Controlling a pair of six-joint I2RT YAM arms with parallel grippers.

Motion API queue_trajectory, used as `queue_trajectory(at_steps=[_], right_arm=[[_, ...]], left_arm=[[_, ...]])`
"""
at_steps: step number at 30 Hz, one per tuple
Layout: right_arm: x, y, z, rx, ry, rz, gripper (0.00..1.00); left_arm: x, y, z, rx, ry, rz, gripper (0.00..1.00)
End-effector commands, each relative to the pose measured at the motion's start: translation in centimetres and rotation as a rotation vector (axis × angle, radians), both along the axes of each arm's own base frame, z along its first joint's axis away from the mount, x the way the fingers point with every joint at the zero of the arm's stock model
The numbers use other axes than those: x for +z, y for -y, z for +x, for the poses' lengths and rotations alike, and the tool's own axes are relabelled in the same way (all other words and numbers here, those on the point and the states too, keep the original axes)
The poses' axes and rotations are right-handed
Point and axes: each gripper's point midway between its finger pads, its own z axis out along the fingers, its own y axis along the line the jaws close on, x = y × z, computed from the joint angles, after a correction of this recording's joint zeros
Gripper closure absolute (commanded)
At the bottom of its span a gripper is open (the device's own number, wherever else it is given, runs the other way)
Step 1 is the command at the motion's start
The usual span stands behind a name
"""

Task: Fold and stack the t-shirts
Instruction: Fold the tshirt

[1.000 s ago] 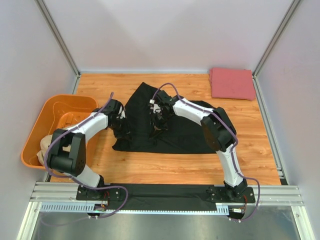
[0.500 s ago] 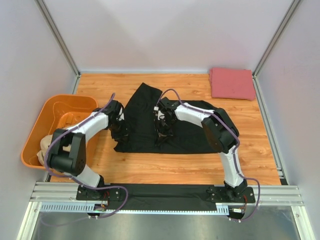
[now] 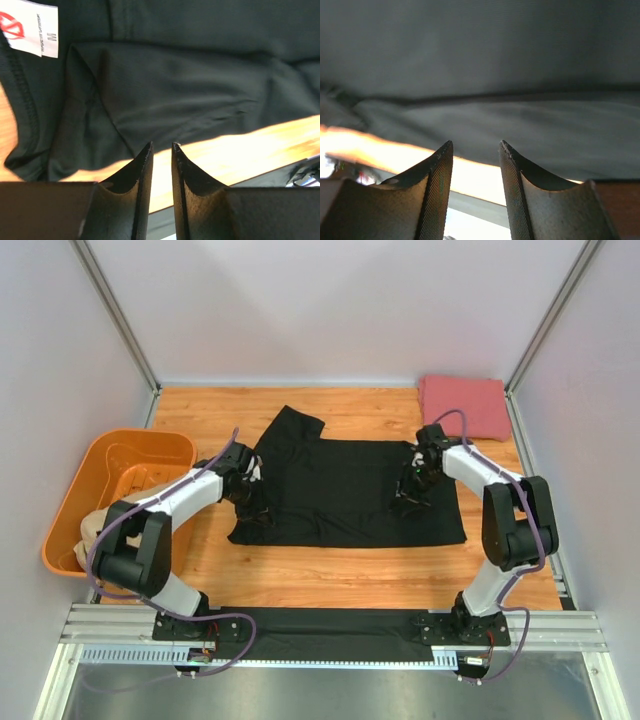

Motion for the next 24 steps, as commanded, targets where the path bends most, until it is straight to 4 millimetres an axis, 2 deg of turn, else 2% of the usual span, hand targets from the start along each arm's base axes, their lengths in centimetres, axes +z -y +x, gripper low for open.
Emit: queue_trajectory(at_steps=[1, 4, 7, 8, 11, 13, 24], right_arm=[[0.3, 4.6, 1.1, -0.103, 0.061, -0.088, 0.55], [0.6, 8.9, 2.5, -0.218, 0.089, -0.148, 0.52], [1.0, 11.4, 3.3, -0.288, 0.084, -0.202, 0.48], [0.9, 13.3, 3.2, -0.335, 0.068, -0.250, 0.47], [1.0, 16.0, 4.0, -0.379, 0.074, -0.372, 0.45], [0.9, 17.0, 4.3, -0.429, 0.044, -0.420, 0.43], [-1.1, 17.0, 4.2, -0.648, -0.060, -0.456, 0.47]], left_arm=[[-1.0, 0.9, 0.7, 0.012, -0.005, -0.039, 0.72], [-1.7, 0.7, 0.9, 0.007, -0.019, -0.018, 0.72], [-2.3, 0.4, 0.6, -0.002, -0.037, 0.002, 0.72], [-2.4, 0.4, 0.5, -0.005, -0.042, 0.004, 0.72], [-2.8, 0.1, -0.1, -0.007, -0.051, 0.010, 0.72], [-3.0, -0.1, -0.5, -0.005, -0.053, 0.018, 0.72], [-3.7, -0.5, -0.2, 0.010, -0.065, 0.049, 0.73]])
